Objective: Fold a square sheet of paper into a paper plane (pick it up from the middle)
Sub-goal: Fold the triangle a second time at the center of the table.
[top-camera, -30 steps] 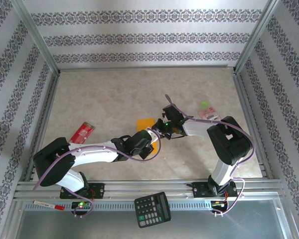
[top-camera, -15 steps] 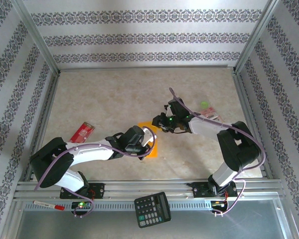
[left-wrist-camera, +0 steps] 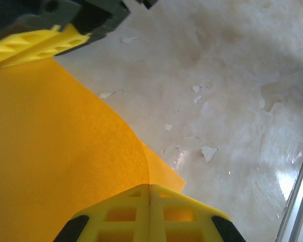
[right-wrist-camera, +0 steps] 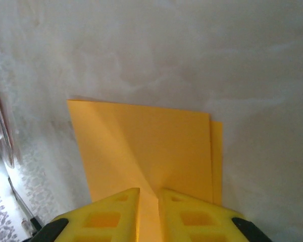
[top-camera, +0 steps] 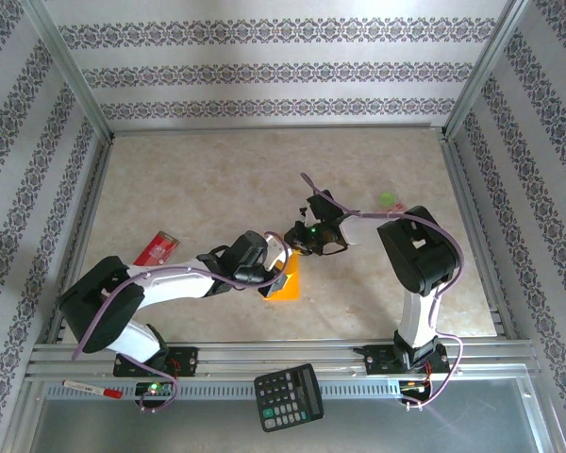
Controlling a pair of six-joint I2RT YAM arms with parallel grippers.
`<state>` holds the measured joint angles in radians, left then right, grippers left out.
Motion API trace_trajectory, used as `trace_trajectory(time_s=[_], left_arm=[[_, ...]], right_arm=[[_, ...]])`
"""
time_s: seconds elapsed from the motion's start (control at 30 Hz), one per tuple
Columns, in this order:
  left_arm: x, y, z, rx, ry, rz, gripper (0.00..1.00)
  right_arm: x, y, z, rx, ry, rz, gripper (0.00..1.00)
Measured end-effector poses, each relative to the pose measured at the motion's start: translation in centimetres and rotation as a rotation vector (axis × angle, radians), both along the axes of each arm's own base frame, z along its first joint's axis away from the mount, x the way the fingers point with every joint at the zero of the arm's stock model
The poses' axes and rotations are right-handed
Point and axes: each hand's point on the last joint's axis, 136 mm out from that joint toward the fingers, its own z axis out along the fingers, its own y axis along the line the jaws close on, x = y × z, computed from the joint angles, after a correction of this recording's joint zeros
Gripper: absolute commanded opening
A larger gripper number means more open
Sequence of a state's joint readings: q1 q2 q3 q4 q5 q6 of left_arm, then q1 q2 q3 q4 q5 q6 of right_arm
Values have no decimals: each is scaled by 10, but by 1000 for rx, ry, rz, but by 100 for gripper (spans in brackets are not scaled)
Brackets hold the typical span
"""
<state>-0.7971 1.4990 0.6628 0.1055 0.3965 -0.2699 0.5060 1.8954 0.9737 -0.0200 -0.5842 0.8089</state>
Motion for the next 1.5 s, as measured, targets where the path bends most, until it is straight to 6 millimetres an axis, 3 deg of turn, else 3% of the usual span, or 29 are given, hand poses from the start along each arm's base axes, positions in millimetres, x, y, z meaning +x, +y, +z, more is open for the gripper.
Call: trace_trajectory(time_s=[0.33, 0.83, 1.5], left_arm=[[15, 17, -15, -22, 113, 70, 0], [30, 32, -20, -29, 148, 124, 0], [33, 41, -32, 22, 175, 158, 0]], right_arm=[[-2, 2, 1, 9, -25, 44, 20], [-2, 3, 0, 13, -27, 51, 20], [-3, 3, 0, 13, -27, 51, 20]])
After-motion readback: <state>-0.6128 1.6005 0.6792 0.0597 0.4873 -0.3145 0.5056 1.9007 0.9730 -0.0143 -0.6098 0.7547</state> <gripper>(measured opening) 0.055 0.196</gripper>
